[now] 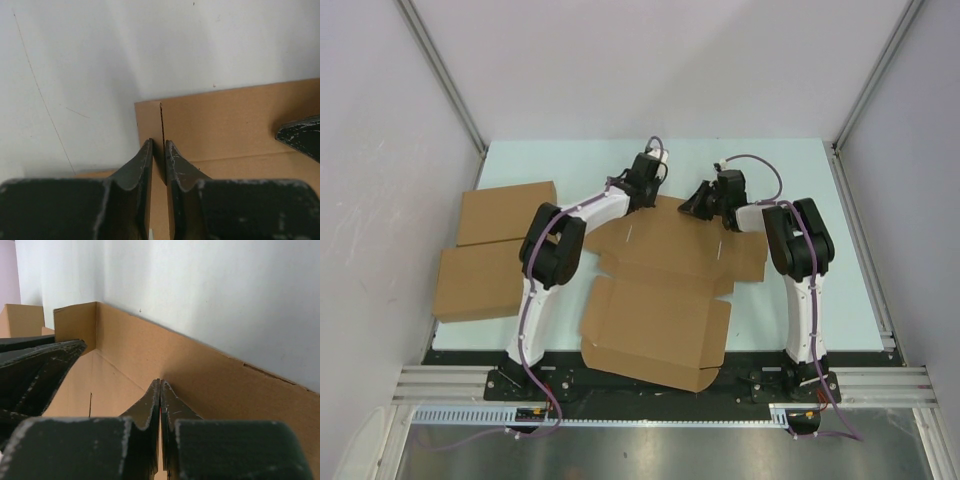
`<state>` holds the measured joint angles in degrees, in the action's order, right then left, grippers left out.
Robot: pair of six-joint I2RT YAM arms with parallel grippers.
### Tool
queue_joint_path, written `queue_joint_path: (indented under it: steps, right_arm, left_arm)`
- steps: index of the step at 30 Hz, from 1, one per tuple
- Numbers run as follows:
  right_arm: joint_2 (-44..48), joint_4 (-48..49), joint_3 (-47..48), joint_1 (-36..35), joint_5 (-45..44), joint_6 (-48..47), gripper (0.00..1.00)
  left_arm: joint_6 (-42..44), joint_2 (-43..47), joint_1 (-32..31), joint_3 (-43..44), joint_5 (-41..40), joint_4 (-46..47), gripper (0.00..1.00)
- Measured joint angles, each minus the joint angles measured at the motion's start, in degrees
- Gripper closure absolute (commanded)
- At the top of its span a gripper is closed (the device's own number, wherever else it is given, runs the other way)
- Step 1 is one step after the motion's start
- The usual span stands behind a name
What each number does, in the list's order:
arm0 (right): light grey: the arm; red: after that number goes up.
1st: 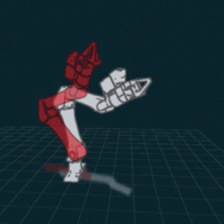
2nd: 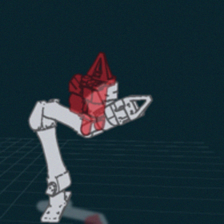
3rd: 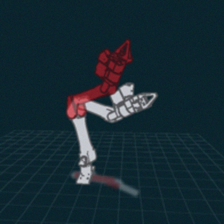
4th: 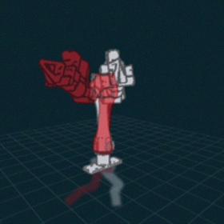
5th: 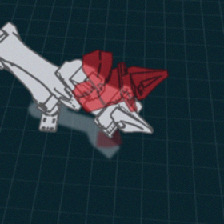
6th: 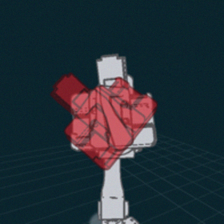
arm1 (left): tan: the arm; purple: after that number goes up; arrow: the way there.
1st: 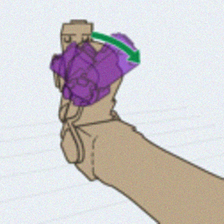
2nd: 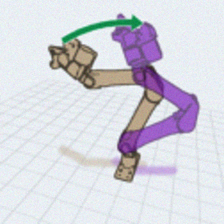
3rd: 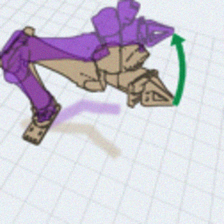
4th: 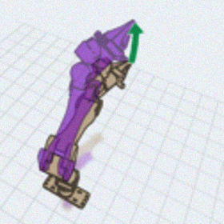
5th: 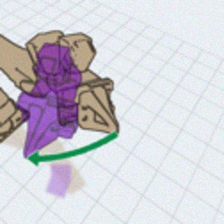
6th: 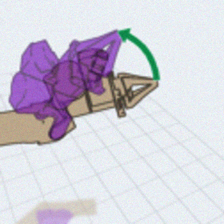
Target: Fold the paper box
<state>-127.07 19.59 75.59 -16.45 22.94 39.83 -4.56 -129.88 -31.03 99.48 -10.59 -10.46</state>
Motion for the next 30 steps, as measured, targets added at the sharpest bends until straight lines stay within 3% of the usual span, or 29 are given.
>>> queue_joint_path:
  steps: [5,10,13,15,26,27,29,30]
  right_arm:
    - [0.5,-1.1,0.0,-0.1,-0.6,-0.2,1.00]
    - [1.6,-4.0,0.0,-0.3,-2.0,-1.1,1.00]
    - [1.7,-4.5,0.0,-0.5,-2.6,-1.3,1.00]
    - [1.8,-4.6,0.0,-0.6,-2.8,-1.4,1.00]
    - [1.8,-5.2,0.3,-0.7,-3.2,-2.2,1.00]
    - [1.8,-5.2,0.3,-0.7,-3.2,-2.3,1.00]
    - [1.9,-5.3,0.3,-0.7,-3.2,-2.4,1.00]
    - [2.0,-5.4,0.3,-0.7,-3.2,-2.4,1.00]
  left_arm:
    - [2.3,-3.6,-2.3,5.8,-5.1,-5.2,0.80]
    - [3.2,-5.7,-3.8,9.6,-7.1,-9.0,0.62]
    - [3.0,-7.1,-4.4,11.6,-6.7,-11.3,0.58]
    - [3.1,-7.7,-4.9,12.2,-6.7,-12.6,0.45]
    - [2.0,-7.0,-6.1,11.5,-7.8,-14.1,0.35]
    - [1.5,-5.8,-6.1,9.9,-8.2,-13.5,0.26]
    - [0.2,-1.4,-6.2,3.8,-8.8,-12.8,0.17]
    - [-0.4,0.8,-6.3,1.3,-9.2,-12.9,0.00]
